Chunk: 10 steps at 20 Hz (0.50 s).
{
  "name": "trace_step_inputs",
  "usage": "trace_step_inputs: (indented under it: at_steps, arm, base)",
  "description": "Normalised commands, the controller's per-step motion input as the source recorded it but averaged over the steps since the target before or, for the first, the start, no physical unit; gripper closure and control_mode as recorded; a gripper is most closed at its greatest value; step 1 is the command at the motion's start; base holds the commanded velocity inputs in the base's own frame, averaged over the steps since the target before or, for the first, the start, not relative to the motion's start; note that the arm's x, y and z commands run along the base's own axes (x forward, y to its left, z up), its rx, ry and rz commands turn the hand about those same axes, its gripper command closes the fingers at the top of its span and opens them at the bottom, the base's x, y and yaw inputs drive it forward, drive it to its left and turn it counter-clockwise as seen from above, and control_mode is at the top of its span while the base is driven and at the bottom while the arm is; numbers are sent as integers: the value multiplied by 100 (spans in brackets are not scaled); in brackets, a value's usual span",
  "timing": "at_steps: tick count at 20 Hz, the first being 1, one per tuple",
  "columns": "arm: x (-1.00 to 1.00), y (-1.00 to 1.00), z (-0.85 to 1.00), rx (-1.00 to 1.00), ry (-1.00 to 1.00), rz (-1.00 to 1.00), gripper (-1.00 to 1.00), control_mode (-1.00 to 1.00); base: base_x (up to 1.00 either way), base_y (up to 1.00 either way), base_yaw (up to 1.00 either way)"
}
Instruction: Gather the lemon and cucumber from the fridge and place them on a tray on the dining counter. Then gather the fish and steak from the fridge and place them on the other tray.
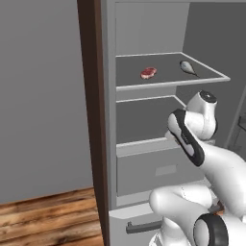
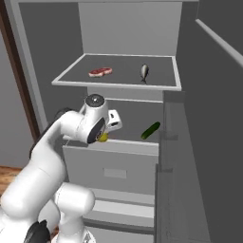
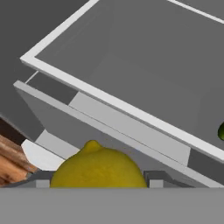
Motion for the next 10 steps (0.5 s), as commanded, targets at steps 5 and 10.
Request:
trace_step_inputs:
  at_steps: [5, 10]
  arm:
    - [-56, 2, 63, 0, 0, 0, 100, -100]
    - [-42, 0, 74, 1, 0, -1, 100, -100]
  base:
    - [0, 0, 0]
    - [0, 0, 0]
